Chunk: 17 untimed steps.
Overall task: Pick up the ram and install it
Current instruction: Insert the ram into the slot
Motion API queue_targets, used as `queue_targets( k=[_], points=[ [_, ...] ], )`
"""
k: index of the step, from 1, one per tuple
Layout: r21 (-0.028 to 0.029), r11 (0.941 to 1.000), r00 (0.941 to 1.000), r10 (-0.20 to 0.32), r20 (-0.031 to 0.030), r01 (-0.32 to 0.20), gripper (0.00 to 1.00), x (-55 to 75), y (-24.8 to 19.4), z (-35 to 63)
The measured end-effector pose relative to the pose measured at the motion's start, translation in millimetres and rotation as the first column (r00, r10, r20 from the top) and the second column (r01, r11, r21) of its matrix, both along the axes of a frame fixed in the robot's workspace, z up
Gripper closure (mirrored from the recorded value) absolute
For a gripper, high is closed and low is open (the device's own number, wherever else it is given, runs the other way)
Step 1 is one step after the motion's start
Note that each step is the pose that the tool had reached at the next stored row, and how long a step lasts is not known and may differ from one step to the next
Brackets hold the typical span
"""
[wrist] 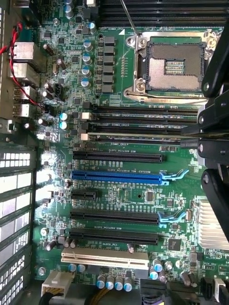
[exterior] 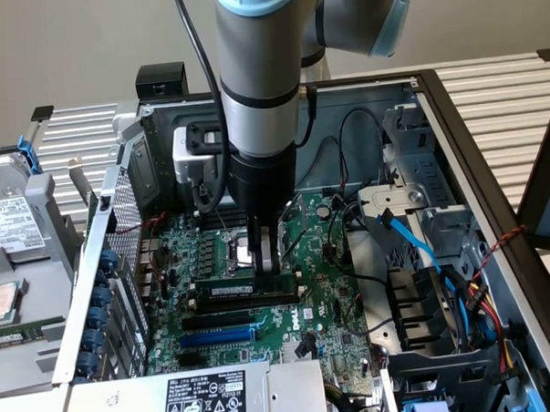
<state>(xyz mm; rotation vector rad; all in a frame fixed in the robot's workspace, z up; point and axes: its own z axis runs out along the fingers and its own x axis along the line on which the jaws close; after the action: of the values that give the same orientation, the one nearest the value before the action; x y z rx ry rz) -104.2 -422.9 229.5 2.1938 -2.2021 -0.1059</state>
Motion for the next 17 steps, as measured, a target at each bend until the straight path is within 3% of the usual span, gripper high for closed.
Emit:
queue_targets(
  k=[3,9,17],
  points=[
    [0.0008,1.0000,1.0000,0.000,0.0091,0.000,0.86,-1.1,0.1,0.0],
    [0.0007,1.0000,0.9999,0.000,0.0100,0.000,0.86,-1.8,0.1,6.5],
    [0.0008,1.0000,0.9999,0.000,0.0164,0.000,0.86,-5.1,0.0,6.6]
  ],
)
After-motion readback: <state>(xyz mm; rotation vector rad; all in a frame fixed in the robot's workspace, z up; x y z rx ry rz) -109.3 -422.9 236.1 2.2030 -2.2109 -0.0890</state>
